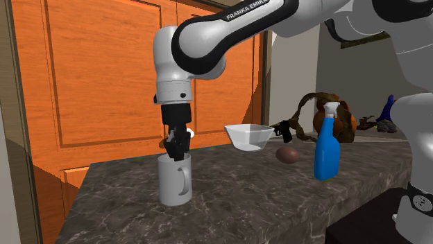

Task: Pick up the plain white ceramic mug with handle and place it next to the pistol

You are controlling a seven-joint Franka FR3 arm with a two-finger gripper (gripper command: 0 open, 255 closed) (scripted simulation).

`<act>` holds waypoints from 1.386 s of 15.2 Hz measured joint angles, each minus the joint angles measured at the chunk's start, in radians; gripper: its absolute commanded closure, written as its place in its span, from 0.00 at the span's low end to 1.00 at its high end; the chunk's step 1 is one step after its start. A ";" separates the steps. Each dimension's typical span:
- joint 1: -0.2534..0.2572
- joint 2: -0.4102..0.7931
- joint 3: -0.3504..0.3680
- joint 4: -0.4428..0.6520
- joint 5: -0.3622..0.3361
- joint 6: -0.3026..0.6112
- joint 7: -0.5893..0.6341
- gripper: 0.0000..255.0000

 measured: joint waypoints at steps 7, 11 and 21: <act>0.000 -0.030 -0.003 0.046 -0.006 -0.075 0.006 1.00; 0.001 -0.039 -0.003 0.083 -0.008 -0.121 0.011 1.00; -0.003 -0.051 -0.005 0.202 -0.011 -0.251 0.016 1.00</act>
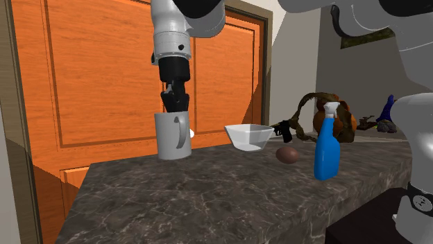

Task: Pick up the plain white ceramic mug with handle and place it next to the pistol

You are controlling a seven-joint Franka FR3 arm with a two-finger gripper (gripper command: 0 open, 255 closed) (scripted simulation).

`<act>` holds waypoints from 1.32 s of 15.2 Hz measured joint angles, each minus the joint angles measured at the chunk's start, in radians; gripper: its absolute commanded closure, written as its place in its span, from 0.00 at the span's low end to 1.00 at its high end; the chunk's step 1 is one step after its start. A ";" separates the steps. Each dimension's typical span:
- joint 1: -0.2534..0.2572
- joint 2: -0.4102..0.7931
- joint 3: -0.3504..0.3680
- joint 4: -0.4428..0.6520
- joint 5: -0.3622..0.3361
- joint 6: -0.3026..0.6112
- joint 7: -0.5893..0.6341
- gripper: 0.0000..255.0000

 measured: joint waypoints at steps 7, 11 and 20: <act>-0.003 -0.001 -0.001 0.094 -0.001 -0.095 0.005 1.00; -0.007 0.011 -0.001 0.165 0.000 -0.153 0.006 1.00; -0.017 -0.069 -0.010 0.128 -0.008 -0.198 -0.012 1.00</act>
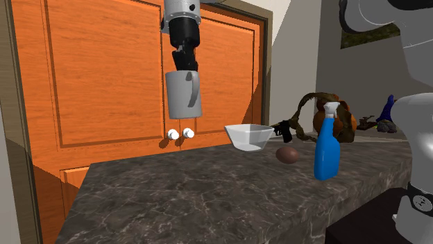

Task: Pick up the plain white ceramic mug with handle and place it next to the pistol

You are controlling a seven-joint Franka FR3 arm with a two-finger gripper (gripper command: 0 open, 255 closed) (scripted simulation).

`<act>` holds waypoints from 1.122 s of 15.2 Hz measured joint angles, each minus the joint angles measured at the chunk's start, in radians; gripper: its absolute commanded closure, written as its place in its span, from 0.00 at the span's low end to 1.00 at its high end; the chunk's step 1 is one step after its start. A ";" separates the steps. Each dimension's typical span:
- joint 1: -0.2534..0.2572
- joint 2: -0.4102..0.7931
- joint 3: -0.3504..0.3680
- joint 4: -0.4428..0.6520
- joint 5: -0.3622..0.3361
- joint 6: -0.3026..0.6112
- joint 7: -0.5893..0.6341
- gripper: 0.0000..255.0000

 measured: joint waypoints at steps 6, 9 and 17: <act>-0.033 -0.219 -0.033 -0.303 -0.030 0.083 -0.076 1.00; -0.049 -0.316 -0.050 -0.431 -0.049 0.114 -0.111 1.00; -0.113 -0.527 -0.116 -0.671 -0.108 0.148 -0.229 1.00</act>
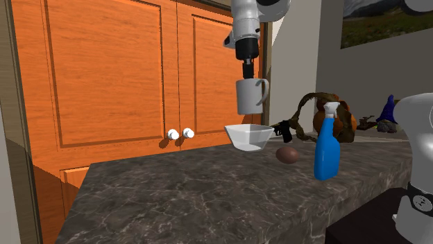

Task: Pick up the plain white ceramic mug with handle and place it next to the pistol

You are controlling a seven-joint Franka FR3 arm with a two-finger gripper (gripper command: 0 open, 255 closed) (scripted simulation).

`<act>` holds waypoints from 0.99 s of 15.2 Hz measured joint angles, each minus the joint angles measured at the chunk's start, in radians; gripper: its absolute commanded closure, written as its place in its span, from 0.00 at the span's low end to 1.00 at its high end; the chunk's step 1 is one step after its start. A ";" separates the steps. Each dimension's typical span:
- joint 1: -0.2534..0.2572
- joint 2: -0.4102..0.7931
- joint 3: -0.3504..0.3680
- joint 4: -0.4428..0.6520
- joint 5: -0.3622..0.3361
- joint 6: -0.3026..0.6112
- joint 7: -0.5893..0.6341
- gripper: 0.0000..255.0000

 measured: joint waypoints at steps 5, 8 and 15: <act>-0.041 -0.117 -0.041 -0.113 -0.046 0.002 -0.067 1.00; -0.070 -0.179 -0.075 -0.168 -0.078 -0.001 -0.117 1.00; -0.144 -0.302 -0.158 -0.251 -0.160 -0.025 -0.244 1.00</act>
